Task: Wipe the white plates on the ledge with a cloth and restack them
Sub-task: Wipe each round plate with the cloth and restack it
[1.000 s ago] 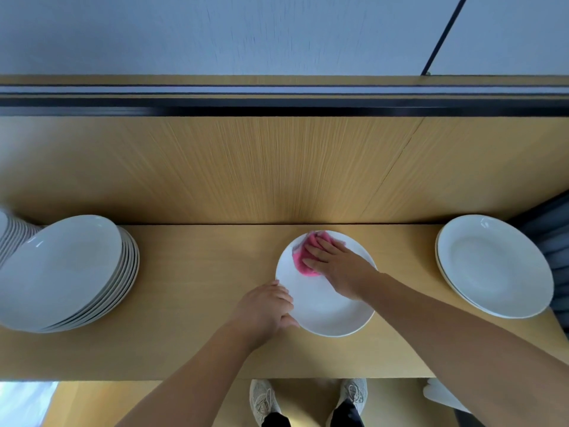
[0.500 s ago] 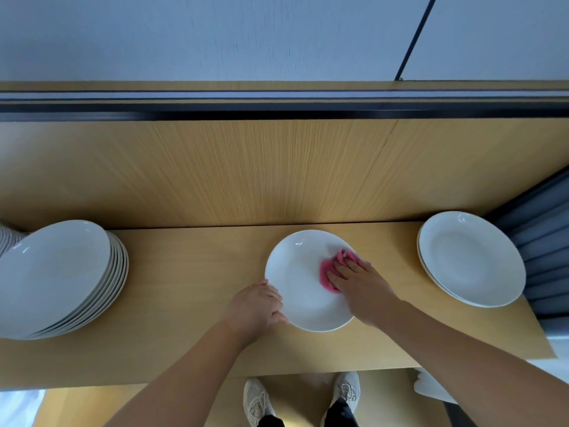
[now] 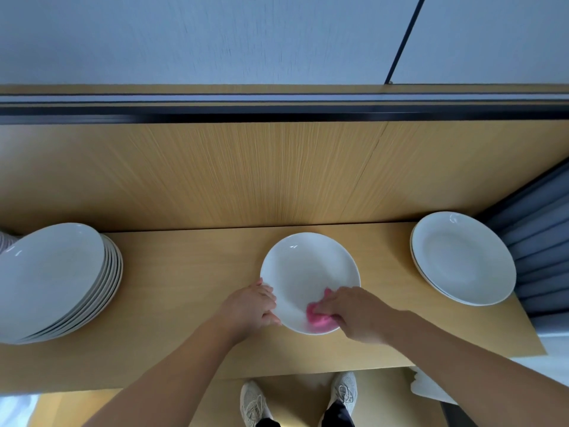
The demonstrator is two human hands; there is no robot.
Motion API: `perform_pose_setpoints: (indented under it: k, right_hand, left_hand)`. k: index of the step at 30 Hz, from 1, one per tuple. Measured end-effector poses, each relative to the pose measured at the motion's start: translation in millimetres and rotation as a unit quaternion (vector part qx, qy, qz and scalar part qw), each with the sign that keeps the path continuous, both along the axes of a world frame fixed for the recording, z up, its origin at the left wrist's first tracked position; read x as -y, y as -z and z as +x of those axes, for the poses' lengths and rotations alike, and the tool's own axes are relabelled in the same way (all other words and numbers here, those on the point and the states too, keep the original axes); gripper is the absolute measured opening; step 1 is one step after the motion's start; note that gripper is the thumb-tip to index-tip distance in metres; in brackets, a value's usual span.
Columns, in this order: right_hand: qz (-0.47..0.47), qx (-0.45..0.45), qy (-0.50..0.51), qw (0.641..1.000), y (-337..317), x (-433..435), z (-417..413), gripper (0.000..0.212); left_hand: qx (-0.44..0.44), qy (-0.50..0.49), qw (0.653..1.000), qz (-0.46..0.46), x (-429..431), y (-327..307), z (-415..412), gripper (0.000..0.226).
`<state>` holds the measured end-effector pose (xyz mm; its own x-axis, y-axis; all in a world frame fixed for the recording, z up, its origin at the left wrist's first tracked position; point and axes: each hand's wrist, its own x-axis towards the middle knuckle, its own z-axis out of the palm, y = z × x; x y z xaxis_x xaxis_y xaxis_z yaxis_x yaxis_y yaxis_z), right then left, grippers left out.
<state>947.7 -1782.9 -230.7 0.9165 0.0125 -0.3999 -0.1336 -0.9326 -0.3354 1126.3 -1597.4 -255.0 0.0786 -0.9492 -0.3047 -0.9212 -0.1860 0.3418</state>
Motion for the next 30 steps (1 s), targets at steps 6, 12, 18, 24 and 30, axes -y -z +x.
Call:
perform_pose_setpoints:
  k: [6, 12, 18, 24, 30]
  right_hand:
    - [-0.042, 0.11, 0.075, 0.99, 15, 11, 60, 0.038]
    - [-0.065, 0.01, 0.058, 0.996, 47, -11, 66, 0.049]
    - [-0.012, 0.004, -0.024, 1.0, 47, -11, 27, 0.088]
    - [-0.036, -0.018, -0.054, 0.998, 22, -8, -4, 0.05]
    - [-0.055, -0.02, -0.067, 0.996, 0, -3, -17, 0.035]
  left_hand:
    - [-0.067, -0.042, 0.996, -0.03, -7, 10, 0, 0.058]
    - [-0.045, -0.062, 0.99, -0.115, -12, 7, -1, 0.058]
    - [-0.043, -0.055, 0.987, -0.144, -8, 6, -2, 0.05]
    - [-0.024, -0.033, 0.991, -0.128, -9, 10, 3, 0.049]
    - [-0.013, -0.052, 0.997, -0.059, -2, -1, -2, 0.077]
